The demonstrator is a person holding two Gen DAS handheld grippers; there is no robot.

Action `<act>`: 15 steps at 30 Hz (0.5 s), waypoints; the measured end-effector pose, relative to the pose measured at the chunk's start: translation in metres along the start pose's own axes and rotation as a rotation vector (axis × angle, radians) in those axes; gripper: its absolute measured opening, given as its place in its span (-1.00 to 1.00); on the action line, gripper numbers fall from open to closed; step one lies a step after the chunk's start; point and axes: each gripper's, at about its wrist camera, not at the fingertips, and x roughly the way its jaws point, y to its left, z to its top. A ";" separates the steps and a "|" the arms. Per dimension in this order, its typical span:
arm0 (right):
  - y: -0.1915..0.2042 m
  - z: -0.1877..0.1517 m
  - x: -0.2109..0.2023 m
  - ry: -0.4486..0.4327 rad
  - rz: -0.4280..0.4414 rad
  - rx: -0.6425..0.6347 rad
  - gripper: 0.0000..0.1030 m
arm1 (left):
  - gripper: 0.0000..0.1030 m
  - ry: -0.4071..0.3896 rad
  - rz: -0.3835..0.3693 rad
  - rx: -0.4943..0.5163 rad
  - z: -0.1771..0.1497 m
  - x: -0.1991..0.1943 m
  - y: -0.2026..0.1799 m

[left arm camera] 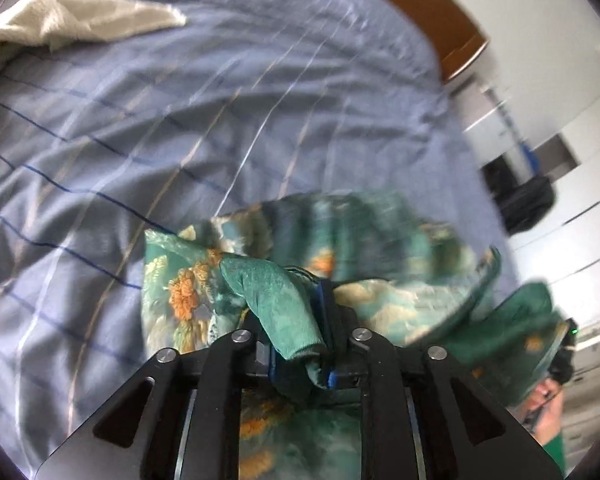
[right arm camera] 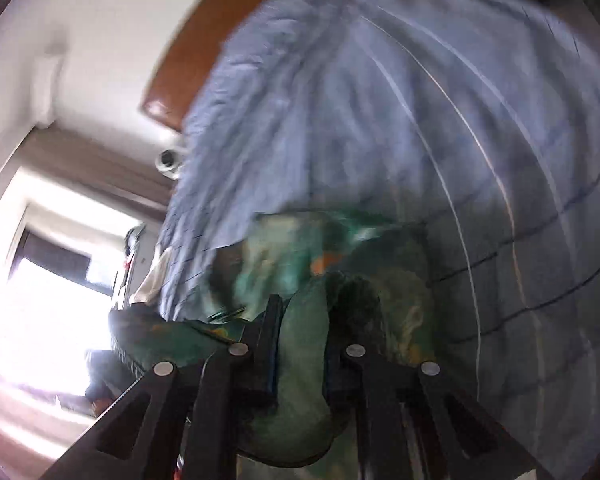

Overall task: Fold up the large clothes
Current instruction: 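Grasp the jacket hem with both tools and lift it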

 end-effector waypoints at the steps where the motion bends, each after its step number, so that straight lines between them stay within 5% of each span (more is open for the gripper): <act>1: -0.012 -0.003 0.006 0.002 0.003 0.042 -0.66 | -0.56 0.011 0.003 -0.007 -0.001 0.005 0.002; 3: -0.031 -0.001 0.021 0.011 0.035 0.149 -0.56 | -0.21 0.025 -0.058 -0.050 0.002 0.005 0.007; 4: -0.035 0.000 0.023 0.015 0.060 0.192 -0.51 | 0.13 0.017 -0.116 -0.072 0.004 -0.002 0.010; 5: -0.038 0.001 0.022 0.024 0.098 0.233 -0.32 | 0.49 0.002 -0.156 -0.080 0.007 -0.013 0.010; 7: -0.034 0.002 0.013 0.033 0.164 0.256 0.18 | 0.87 -0.054 -0.192 -0.067 0.009 -0.040 0.010; 9: -0.021 0.006 -0.005 0.012 0.195 0.221 0.64 | 0.92 -0.116 -0.227 -0.009 0.010 -0.068 0.010; 12: 0.006 0.011 -0.035 -0.024 0.140 0.057 0.66 | 0.96 -0.124 -0.215 0.107 0.002 -0.088 0.014; 15: 0.033 0.003 -0.041 0.001 -0.044 -0.186 0.66 | 0.96 -0.046 -0.141 0.242 -0.011 -0.073 0.013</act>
